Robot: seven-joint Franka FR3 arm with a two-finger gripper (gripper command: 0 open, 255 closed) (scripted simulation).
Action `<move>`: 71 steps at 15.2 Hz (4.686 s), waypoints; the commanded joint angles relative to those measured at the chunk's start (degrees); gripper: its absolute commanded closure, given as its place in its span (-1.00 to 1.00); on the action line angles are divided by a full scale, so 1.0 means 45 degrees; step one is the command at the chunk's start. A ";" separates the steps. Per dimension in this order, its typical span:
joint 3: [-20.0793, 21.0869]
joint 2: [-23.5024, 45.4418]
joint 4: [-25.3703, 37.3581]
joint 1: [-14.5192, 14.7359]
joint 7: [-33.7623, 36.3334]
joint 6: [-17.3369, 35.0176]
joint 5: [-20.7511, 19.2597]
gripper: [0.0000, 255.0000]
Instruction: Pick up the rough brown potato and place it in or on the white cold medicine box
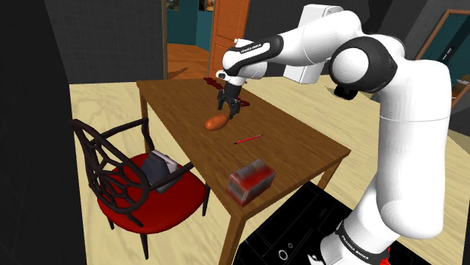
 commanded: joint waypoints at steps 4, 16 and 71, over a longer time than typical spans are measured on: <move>0.0134 0.0469 -0.0157 0.0001 -0.0141 0.0628 0.0196 -1.00; 0.0147 0.0515 -0.0181 0.0002 -0.0152 0.0697 0.0216 1.00; 0.1331 -1.0380 -0.8129 0.1823 0.4469 -0.1430 -0.3063 1.00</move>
